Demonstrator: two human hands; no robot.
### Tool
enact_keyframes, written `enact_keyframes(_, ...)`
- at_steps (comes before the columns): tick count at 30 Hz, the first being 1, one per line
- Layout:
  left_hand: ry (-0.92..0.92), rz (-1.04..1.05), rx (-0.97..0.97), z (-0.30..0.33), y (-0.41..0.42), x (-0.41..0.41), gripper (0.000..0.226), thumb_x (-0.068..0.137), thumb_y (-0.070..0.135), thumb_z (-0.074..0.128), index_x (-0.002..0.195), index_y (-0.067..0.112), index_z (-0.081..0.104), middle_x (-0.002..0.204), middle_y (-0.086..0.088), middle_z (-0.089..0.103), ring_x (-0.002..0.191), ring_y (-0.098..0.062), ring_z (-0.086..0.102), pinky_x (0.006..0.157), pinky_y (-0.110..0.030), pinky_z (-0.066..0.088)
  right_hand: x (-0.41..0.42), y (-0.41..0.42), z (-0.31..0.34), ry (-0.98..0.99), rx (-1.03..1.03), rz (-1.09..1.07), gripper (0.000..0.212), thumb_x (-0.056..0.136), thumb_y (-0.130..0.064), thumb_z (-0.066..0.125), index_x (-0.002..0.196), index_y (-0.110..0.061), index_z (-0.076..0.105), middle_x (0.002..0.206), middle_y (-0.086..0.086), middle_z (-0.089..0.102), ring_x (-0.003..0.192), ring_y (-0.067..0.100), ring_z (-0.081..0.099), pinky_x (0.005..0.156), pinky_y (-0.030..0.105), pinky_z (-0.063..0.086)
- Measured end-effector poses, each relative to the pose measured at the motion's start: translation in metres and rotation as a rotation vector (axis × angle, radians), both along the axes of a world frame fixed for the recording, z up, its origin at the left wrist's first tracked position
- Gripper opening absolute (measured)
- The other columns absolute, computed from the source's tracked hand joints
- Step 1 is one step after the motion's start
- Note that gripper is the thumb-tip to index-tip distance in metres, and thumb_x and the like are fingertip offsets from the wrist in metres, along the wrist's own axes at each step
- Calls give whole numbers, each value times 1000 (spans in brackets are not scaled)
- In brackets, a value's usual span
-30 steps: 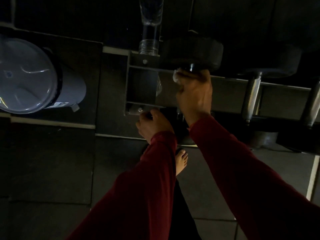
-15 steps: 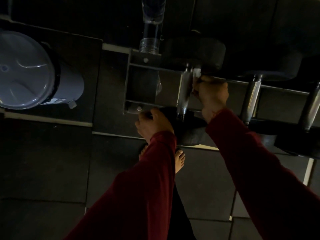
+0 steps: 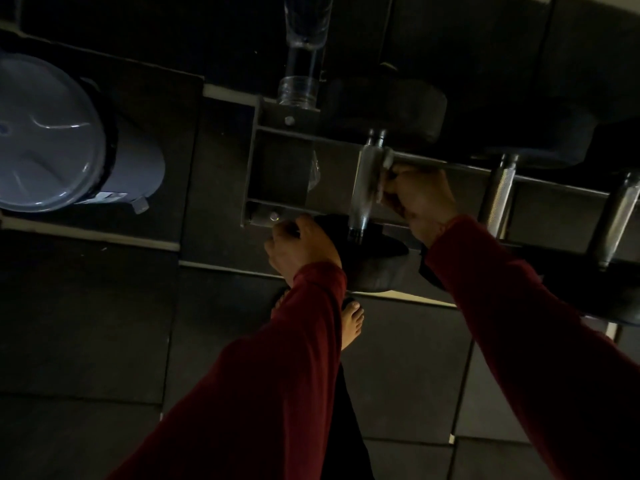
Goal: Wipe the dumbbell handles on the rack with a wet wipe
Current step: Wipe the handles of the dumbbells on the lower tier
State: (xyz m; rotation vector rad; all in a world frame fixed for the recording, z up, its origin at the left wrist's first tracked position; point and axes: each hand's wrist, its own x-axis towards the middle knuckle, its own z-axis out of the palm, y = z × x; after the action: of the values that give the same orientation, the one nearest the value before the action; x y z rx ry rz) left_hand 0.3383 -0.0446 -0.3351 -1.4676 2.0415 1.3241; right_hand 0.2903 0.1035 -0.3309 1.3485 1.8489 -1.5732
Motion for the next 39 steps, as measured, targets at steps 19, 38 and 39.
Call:
enact_keyframes(19,-5,-8,-33,9,2,-4,36,91,31,48,112,8,68,114,-15,63,108,-30,57,92,-35,42,45,24,-17,878,799,1228,39,87,2,61,125,-6,64,129,11,64,118,24,59,107,21,38)
enact_keyframes(38,8,-35,-26,9,2,-1,37,94,33,45,117,11,64,121,-13,57,112,-25,50,86,-28,30,-24,11,15,626,1138,2130,24,93,-13,53,113,-12,65,115,6,67,104,24,59,96,34,42)
enact_keyframes(39,9,-28,-20,9,2,-1,38,94,33,45,116,11,65,121,-12,57,111,-25,51,87,-29,32,-20,9,18,598,1180,2131,27,94,-13,52,117,-13,64,120,5,65,108,24,57,98,34,40)
